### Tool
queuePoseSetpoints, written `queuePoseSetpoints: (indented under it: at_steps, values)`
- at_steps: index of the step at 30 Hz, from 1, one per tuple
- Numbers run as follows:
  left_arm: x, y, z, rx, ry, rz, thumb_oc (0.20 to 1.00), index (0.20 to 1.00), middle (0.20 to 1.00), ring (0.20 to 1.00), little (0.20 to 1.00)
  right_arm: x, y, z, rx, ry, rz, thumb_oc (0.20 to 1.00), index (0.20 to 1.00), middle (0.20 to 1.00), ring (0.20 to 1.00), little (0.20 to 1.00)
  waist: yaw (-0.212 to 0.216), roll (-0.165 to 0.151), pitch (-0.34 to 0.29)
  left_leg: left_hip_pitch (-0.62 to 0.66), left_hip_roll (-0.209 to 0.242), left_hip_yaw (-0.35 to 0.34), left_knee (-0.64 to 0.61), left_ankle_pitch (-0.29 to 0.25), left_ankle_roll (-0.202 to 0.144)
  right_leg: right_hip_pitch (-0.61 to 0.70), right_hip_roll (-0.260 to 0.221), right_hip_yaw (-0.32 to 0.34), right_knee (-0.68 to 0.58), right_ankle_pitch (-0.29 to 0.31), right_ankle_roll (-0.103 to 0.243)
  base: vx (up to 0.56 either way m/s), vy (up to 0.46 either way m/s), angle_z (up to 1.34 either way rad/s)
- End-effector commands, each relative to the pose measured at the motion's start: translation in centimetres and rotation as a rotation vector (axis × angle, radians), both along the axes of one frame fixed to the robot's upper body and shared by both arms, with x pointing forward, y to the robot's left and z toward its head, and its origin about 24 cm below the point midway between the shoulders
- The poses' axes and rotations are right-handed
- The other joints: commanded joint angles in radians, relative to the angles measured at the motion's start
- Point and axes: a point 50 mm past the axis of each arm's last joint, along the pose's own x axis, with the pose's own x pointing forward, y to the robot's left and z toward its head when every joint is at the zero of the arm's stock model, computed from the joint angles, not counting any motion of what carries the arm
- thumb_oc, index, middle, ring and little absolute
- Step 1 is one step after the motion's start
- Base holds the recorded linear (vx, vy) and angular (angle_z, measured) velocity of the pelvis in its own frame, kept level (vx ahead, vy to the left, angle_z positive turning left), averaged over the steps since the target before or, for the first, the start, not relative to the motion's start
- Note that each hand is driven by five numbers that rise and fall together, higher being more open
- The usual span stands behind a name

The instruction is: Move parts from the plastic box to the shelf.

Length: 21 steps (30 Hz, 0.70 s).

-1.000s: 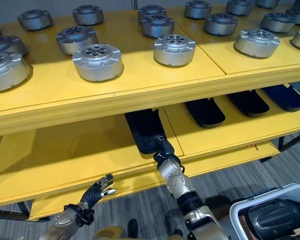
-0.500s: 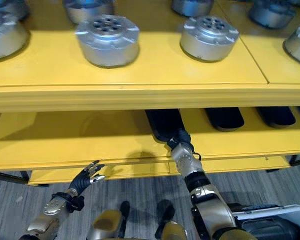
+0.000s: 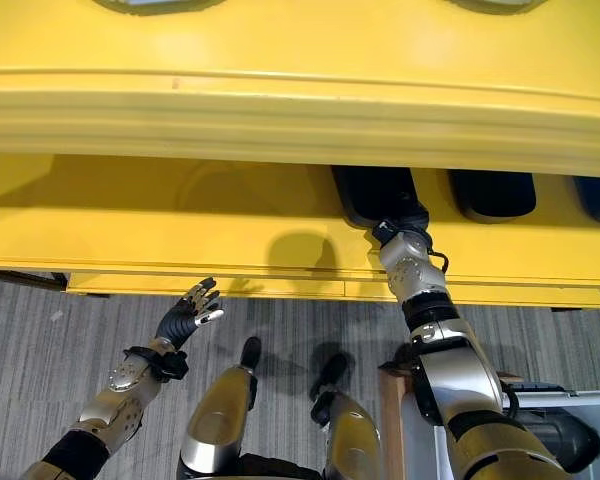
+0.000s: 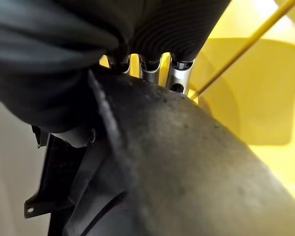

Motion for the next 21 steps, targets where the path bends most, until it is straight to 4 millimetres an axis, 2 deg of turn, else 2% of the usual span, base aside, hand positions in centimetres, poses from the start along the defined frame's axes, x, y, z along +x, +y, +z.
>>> queuePoseSetpoints:
  at_steps: [1,5,7,10,14,21]
  values:
    - [-0.2,-1.5,1.7,-0.076,-0.100,-0.034,1.000,1.000,1.000,1.000,1.000,0.5,1.1,0.3,0.062,-0.020,0.045,0.200,0.200,0.200,0.200,0.200,0.024,0.041,-0.018,0.003,-0.019,0.108,-0.046,-0.001,0.070,0.007,-0.040,-0.006,0.201,-0.130,0.049,-0.15,-0.012,0.05]
    - [0.0,-2.4,2.2,-0.102,-0.124,-0.053,1.000,1.000,1.000,1.000,1.000,0.6,1.4,0.4,0.089,-0.027,0.071,0.200,0.200,0.200,0.200,0.200,0.014,0.049,-0.018,-0.041,-0.026,0.131,0.010,-0.018,0.080,-0.041,-0.052,-0.010,0.268,-0.150,0.040,-0.09,0.034,-0.01]
    - [0.1,-3.3,2.5,-0.121,-0.135,-0.060,1.000,1.000,1.000,1.000,1.000,0.6,1.6,0.4,0.080,-0.013,0.089,0.200,0.200,0.200,0.200,0.200,0.001,0.055,-0.018,-0.075,-0.031,0.147,0.079,-0.046,0.088,-0.077,-0.068,-0.008,0.329,-0.171,0.030,-0.07,0.070,-0.05]
    - [0.2,-4.2,2.9,-0.077,-0.151,-0.073,1.000,1.000,1.000,1.000,1.000,0.5,1.5,0.2,0.008,0.024,0.105,0.200,0.200,0.200,0.200,0.200,-0.017,0.061,-0.018,-0.107,-0.020,0.167,0.144,-0.077,0.093,-0.107,-0.081,0.004,0.370,-0.188,0.023,-0.02,0.069,-0.04]
    - [0.6,-3.5,3.0,-0.126,-0.124,0.027,1.000,1.000,1.000,1.000,1.000,0.5,2.4,0.2,-0.022,0.046,0.130,0.200,0.200,0.200,0.200,0.200,-0.034,0.061,-0.018,-0.151,-0.003,0.182,0.206,-0.107,0.103,-0.174,-0.094,0.028,0.444,-0.205,0.026,-0.02,0.023,-0.13]
    - [0.4,-3.6,3.1,-0.150,-0.130,0.033,1.000,1.000,1.000,1.000,1.000,0.7,2.7,0.5,-0.113,0.066,0.179,0.200,0.200,0.200,0.200,0.200,-0.040,0.060,-0.018,-0.189,0.001,0.186,0.260,-0.142,0.114,-0.212,-0.092,0.053,0.482,-0.225,0.014,-0.01,0.000,-0.01]
